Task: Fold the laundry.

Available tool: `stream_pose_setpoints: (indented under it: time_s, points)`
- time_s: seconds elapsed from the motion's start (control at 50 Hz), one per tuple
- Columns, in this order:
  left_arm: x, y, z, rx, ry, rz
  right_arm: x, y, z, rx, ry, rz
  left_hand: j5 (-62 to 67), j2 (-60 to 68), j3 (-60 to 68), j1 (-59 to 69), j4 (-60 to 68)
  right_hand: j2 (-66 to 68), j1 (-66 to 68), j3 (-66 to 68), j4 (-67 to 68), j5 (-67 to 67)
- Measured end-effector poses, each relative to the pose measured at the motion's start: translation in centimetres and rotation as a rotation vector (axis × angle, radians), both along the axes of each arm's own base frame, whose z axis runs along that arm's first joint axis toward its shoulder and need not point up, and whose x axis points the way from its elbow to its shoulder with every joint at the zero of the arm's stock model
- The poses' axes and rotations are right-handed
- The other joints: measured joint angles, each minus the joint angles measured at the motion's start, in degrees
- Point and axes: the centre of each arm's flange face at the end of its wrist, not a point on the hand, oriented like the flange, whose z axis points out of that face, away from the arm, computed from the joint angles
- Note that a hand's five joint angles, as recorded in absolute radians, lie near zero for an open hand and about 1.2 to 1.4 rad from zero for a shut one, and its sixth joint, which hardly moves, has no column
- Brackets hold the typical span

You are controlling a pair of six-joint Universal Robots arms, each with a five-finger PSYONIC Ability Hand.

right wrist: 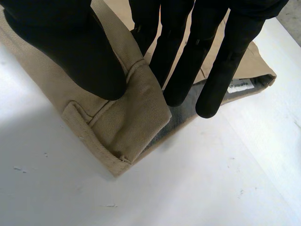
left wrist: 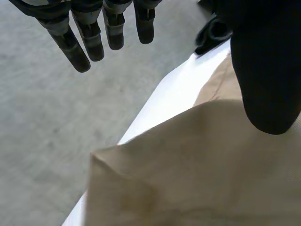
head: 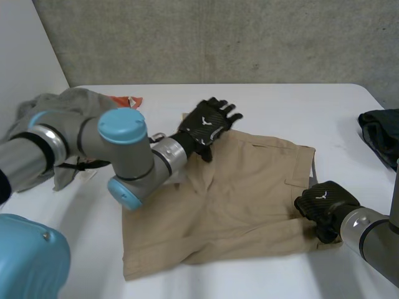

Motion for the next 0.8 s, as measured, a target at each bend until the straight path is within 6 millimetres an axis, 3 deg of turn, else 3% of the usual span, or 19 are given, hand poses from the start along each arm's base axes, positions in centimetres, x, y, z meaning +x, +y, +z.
stream_pose_setpoints:
  time_s: [0.18, 0.24, 0.38, 0.5, 0.6, 0.8]
  points:
    - [4.4, -2.9, 1.3, 0.060, 0.013, 0.170, 0.2, 0.2, 0.0, 0.003, 0.000, 0.008, 6.45, 7.54, 6.64, 8.96, 7.49, 0.00, 0.00, 0.00, 0.00, 0.00]
    - [5.7, -3.5, 0.7, 0.112, -0.001, 0.208, 0.2, 0.2, 0.0, 0.004, 0.001, 0.011, 20.30, 21.51, 20.75, 23.14, 21.52, 0.00, 0.00, 0.00, 0.00, 0.00]
    - [6.6, -4.1, -1.1, 0.222, -0.046, 0.253, 0.3, 0.3, -0.2, 0.008, 0.004, 0.014, 31.15, 32.49, 32.04, 33.96, 32.57, 0.00, 0.00, 0.00, 0.00, 0.00]
    - [6.7, -4.9, -2.5, 0.292, -0.082, 0.320, 0.3, 0.3, -0.3, 0.012, 0.005, 0.014, 30.69, 31.94, 31.39, 32.55, 31.92, 0.00, 0.00, 0.00, 0.00, 0.00]
    - [6.9, -5.3, -2.9, 0.314, -0.096, 0.372, 0.2, 0.2, -0.3, 0.013, 0.005, 0.011, 19.52, 20.84, 20.50, 20.99, 20.72, 0.00, 0.00, 0.00, 0.00, 0.00]
    - [6.2, -4.2, -2.8, 0.320, -0.086, 0.288, 0.2, 0.2, -0.3, 0.014, 0.005, 0.011, 14.52, 16.21, 15.96, 16.91, 15.88, 0.00, 0.00, 0.00, 0.00, 0.00]
